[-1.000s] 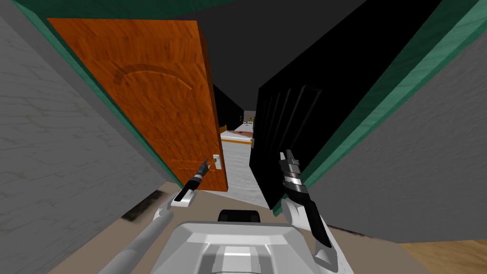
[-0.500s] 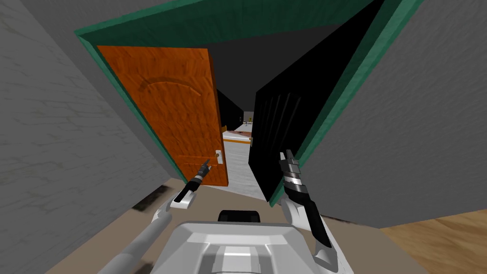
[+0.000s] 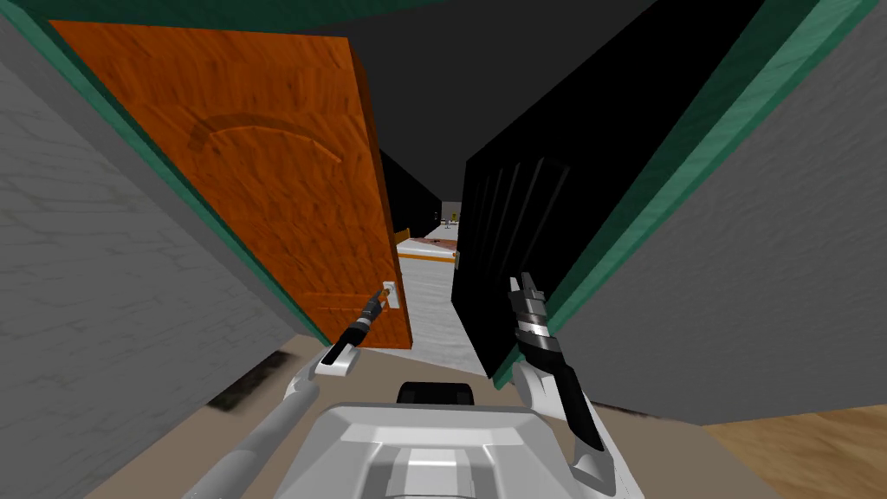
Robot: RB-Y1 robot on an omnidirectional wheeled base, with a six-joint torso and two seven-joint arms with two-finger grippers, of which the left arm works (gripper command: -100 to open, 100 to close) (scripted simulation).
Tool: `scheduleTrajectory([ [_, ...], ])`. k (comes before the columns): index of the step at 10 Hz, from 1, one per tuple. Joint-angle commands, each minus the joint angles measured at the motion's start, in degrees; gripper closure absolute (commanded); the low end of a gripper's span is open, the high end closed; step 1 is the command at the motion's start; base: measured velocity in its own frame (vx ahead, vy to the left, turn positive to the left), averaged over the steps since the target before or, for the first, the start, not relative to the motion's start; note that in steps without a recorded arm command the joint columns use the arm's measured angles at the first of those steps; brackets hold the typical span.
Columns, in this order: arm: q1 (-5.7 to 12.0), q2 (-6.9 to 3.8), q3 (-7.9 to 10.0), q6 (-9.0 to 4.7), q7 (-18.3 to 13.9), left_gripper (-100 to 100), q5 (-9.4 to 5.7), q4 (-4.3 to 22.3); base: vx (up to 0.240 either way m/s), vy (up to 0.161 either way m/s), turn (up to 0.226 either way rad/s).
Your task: Push the door open
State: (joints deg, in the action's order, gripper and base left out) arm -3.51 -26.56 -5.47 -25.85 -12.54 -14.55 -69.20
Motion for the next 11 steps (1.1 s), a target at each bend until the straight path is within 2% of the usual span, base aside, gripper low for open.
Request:
scheduleTrajectory([
  [1, 0.59, 0.49, 0.32, -0.12, 0.29, -100, 0.15, 0.81, 0.19, 0.051, -0.044],
  [2, 0.94, 0.79, 0.52, -0.15, 0.47, -100, 0.23, 1.24, 0.211, 0.043, -0.047],
  [3, 0.74, 0.61, 0.38, -0.13, 0.34, -100, 0.18, 0.98, 0.099, 0.015, -0.009],
  [4, 0.74, 0.61, 0.38, -0.13, 0.34, 100, 0.18, 0.98, -0.014, 0.001, 0.011],
  [9, 0.74, 0.61, 0.38, -0.13, 0.34, 100, 0.18, 0.98, -0.019, -0.002, 0.001],
  [10, 1.92, 2.02, 2.3, 0.06, 2.11, 100, 0.31, 2.07, 0.1, 0.034, 0.028],
  [11, 2.38, 2.53, 2.98, 0.08, 2.75, 100, 0.36, 2.41, 0.153, 0.008, 0.002],
])
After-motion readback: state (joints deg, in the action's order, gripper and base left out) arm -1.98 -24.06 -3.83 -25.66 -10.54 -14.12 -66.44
